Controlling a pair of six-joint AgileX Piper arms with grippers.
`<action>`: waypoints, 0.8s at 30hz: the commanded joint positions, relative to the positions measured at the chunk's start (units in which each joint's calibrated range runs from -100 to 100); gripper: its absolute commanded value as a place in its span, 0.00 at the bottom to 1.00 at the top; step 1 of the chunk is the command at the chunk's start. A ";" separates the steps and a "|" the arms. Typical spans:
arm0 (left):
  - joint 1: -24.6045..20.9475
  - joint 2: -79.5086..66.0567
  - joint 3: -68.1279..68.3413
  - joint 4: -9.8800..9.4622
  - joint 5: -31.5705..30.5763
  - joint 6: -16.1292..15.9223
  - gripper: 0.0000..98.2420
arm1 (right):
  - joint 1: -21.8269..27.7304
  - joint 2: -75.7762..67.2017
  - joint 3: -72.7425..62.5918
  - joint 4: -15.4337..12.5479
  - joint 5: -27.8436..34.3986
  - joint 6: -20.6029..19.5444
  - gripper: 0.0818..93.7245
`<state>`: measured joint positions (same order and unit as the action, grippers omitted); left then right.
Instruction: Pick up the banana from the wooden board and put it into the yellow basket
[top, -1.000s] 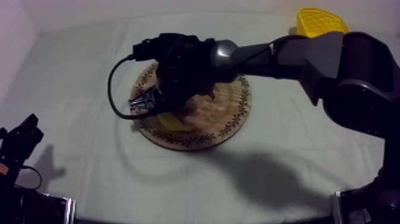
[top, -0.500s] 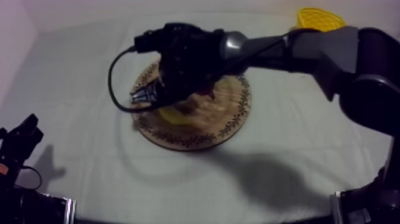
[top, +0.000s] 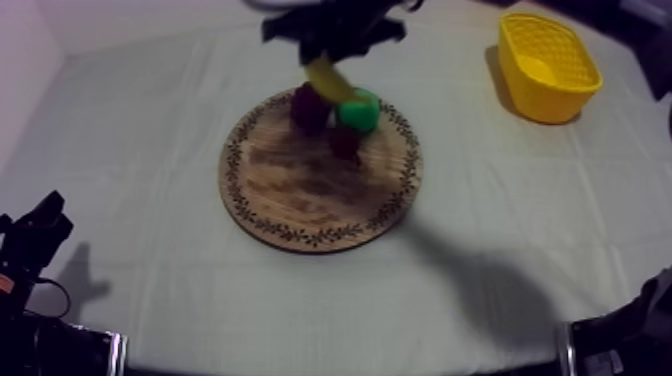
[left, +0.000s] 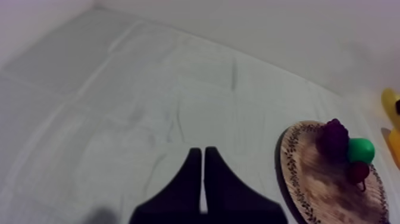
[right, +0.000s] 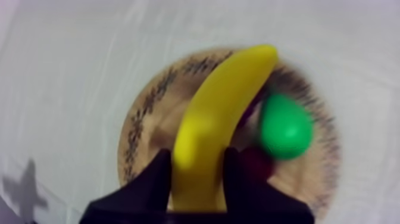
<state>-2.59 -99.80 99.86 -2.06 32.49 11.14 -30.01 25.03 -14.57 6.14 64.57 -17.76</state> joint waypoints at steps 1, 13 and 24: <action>0.02 -0.03 0.03 -0.01 0.01 0.02 0.00 | 3.46 -1.29 -1.22 -0.66 1.89 0.91 0.23; 0.02 -0.03 0.03 -0.01 0.01 0.02 0.00 | 18.14 -5.28 -1.69 -1.54 3.72 4.62 0.23; 0.02 -0.03 0.03 -0.01 0.01 0.02 0.00 | 28.30 -2.42 -2.17 -0.80 0.94 6.98 0.23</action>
<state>-2.59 -99.80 99.86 -2.06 32.49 11.14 -3.56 22.31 -16.76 5.23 65.90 -10.90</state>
